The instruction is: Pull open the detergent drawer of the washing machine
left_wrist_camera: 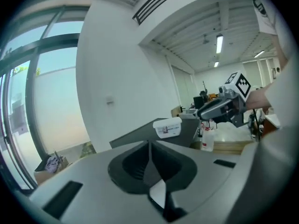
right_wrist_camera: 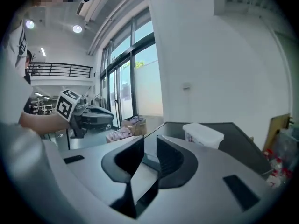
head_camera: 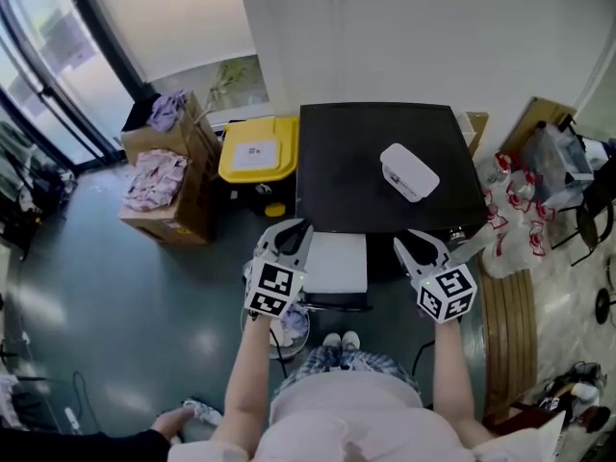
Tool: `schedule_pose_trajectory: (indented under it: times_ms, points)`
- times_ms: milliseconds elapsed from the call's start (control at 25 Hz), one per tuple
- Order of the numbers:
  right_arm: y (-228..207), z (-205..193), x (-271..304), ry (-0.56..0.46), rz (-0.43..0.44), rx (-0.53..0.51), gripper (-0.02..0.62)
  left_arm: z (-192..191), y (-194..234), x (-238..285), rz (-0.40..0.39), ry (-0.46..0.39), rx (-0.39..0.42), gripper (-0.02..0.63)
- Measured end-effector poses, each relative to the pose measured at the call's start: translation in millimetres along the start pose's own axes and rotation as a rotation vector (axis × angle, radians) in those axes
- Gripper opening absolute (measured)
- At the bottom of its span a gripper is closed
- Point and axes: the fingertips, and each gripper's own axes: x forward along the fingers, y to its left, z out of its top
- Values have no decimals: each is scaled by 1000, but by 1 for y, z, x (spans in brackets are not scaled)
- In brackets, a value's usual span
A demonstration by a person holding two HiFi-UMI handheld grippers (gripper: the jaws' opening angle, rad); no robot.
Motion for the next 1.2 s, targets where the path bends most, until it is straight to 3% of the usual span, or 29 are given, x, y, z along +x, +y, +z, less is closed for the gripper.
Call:
schedule_pose_trajectory:
  times_ms: [200,440,920,1200]
  points:
    - [-30,35,-20,-171,-156,-5,44,25,20,-3,70,-105,-99,28]
    - [-58,56,-37,-283,-287,41,29,39,28,-6,125,-167,-173,26]
    - [-72,52,-47,-293,-393,19,14,26,31,-9,159,-158,-212,25]
    - [-71,46,-45,-270,-391,14,12,27,27,-10,150,-155,-209,25]
